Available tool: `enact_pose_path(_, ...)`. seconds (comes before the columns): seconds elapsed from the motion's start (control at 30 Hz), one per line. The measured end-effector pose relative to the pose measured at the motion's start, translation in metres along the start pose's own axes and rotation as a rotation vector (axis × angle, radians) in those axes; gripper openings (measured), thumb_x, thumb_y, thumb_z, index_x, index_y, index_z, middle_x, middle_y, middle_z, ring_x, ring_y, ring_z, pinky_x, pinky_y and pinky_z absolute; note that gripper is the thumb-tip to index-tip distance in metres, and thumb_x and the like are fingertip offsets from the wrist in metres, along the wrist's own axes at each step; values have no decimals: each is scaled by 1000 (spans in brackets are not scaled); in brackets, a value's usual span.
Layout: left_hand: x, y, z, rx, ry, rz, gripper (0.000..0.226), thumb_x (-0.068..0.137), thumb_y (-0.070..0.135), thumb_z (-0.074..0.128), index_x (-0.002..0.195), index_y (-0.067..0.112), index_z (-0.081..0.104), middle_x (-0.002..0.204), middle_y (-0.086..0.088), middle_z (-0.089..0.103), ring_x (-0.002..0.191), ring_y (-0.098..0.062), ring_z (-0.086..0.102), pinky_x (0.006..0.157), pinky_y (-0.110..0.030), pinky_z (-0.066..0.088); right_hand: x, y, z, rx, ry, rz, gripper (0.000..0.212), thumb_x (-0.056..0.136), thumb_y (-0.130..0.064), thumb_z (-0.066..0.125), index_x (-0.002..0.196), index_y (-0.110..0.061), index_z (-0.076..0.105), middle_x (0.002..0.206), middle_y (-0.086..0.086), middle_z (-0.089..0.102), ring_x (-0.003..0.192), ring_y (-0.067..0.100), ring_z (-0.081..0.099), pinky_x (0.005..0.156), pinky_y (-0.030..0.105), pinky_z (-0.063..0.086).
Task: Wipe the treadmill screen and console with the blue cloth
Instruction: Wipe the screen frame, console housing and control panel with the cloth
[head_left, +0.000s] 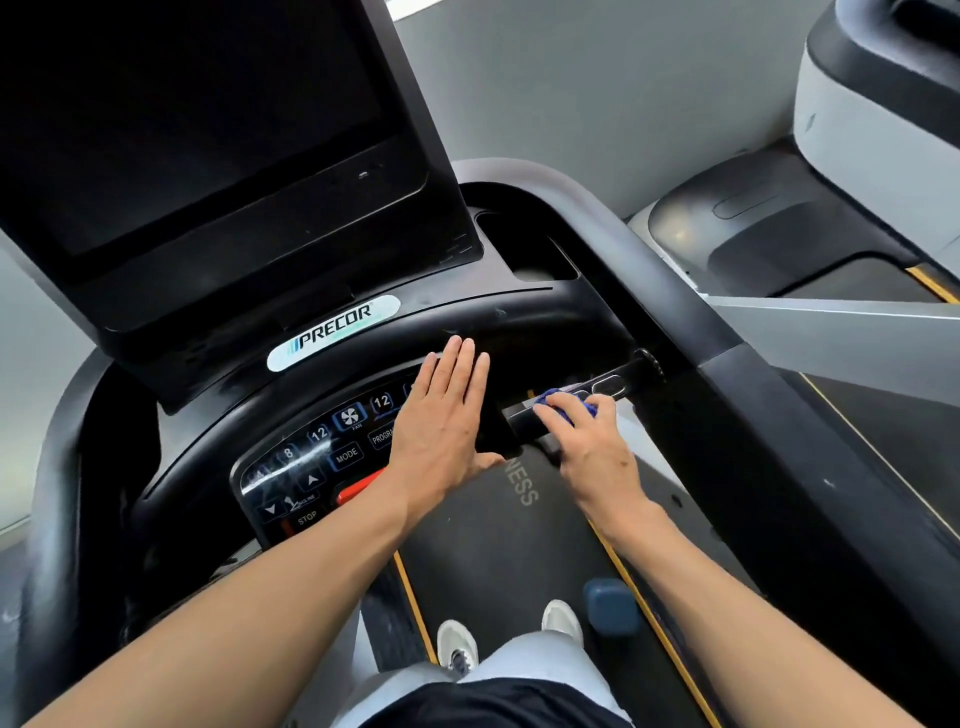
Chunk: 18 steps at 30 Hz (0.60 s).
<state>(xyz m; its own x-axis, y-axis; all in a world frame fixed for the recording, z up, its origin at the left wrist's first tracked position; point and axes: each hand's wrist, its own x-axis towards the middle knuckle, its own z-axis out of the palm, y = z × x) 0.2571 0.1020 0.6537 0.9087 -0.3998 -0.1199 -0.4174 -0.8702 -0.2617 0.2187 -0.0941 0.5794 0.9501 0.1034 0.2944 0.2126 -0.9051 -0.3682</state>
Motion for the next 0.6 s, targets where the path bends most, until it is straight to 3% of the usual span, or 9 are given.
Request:
enact_pose_path(0.13, 0, 1, 1, 5, 18, -15, 131, 74, 83, 60, 161, 4, 1, 169, -19, -1, 156, -33, -11, 127, -50, 3, 0, -21, 6, 73, 111, 278, 44, 78, 11, 62, 113, -14, 69, 120, -1, 63, 92, 30, 39, 73, 40, 51)
enact_pose_path(0.27, 0, 2, 1, 14, 13, -16, 130, 76, 82, 59, 161, 4, -1, 169, -18, -2, 156, -34, -11, 127, -50, 0, -15, -29, 12, 61, 83, 45, 51, 77, 8, 50, 118, -14, 69, 123, -1, 64, 92, 31, 42, 77, 33, 52)
enact_pose_path(0.3, 0, 2, 0, 18, 13, -17, 129, 77, 82, 58, 161, 4, -2, 169, -18, -3, 156, -34, -13, 127, -50, -1, -10, -18, 10, 71, 107, 63, 48, 79, 5, 47, 114, -16, 71, 120, -2, 65, 91, 29, 41, 78, 31, 49)
enact_pose_path(0.4, 0, 2, 0, 23, -2, -18, 128, 78, 82, 56, 160, 4, -4, 169, -18, -5, 156, -34, -14, 127, -50, -4, 9, -11, 8, 153, 155, 422, 39, 84, 4, 49, 107, -17, 71, 121, -4, 63, 93, 27, 37, 72, 32, 43)
enact_pose_path(0.43, -1, 2, 1, 24, -2, -20, 128, 79, 82, 56, 160, 4, -4, 169, -19, -4, 156, -34, -14, 127, -50, -4, 11, -23, 9, 162, 143, 465, 38, 83, 4, 49, 106, -16, 70, 121, -2, 63, 94, 28, 37, 70, 34, 44)
enact_pose_path(0.6, 0, 1, 2, 26, 2, -14, 127, 80, 81, 55, 160, 3, -4, 169, -19, -4, 156, -35, -13, 127, -50, -5, -9, -46, 15, 150, 65, 135, 43, 81, 8, 62, 117, -16, 69, 124, -3, 64, 94, 29, 40, 79, 32, 49)
